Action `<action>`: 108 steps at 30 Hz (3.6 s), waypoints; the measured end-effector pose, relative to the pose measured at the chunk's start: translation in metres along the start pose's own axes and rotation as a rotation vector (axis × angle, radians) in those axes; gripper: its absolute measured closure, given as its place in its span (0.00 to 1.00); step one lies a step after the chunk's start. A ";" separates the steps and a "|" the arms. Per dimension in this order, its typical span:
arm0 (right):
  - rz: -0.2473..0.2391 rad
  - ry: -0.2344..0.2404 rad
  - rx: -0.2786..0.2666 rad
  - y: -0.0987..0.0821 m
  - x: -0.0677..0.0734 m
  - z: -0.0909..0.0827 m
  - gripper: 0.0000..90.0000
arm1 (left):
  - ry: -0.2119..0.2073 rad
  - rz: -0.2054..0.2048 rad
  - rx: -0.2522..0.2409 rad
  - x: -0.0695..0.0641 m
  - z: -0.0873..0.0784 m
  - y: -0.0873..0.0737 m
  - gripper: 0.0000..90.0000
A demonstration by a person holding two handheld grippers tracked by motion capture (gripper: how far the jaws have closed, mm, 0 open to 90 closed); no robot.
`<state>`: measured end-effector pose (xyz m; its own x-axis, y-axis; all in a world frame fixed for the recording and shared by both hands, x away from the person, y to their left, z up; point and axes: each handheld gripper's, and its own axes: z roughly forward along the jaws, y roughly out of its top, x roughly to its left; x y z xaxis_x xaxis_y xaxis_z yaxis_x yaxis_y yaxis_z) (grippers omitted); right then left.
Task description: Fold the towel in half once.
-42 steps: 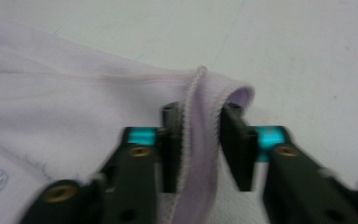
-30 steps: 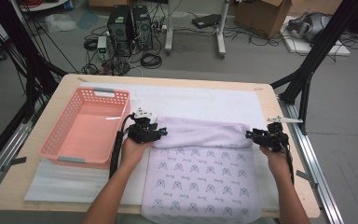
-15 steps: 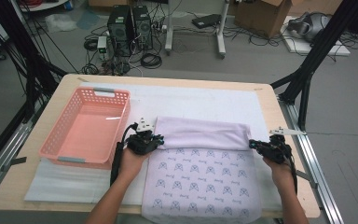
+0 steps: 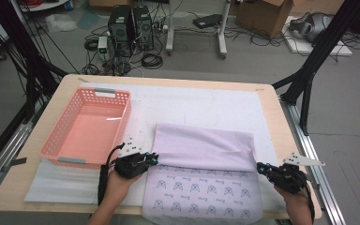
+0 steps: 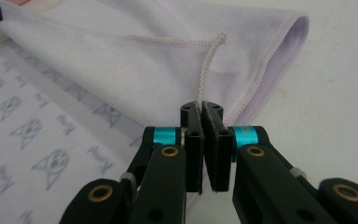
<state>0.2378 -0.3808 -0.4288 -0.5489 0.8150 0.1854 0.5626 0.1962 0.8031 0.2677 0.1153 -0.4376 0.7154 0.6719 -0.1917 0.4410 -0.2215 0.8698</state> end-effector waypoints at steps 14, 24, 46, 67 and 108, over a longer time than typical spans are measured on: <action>0.007 -0.063 0.001 0.015 0.014 0.023 0.53 | 0.018 -0.004 0.078 -0.012 0.014 -0.011 0.79; 0.001 -0.018 -0.001 0.009 0.015 0.020 0.97 | -0.025 -0.008 0.016 -0.019 -0.003 -0.011 0.96; -0.059 0.057 0.011 -0.041 0.061 -0.054 0.97 | -0.121 0.039 0.042 -0.064 -0.054 -0.041 0.94; -0.002 -0.065 0.023 -0.006 0.019 0.000 0.75 | 0.104 -0.067 -0.026 0.023 0.020 0.013 0.58; 0.045 -0.084 0.131 0.028 -0.008 0.063 0.96 | 0.217 -0.111 0.096 0.033 0.067 0.028 0.95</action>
<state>0.2966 -0.3472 -0.4436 -0.4708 0.8662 0.1676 0.6644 0.2232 0.7133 0.3400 0.0838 -0.4504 0.5315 0.8294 -0.1722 0.5671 -0.1974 0.7996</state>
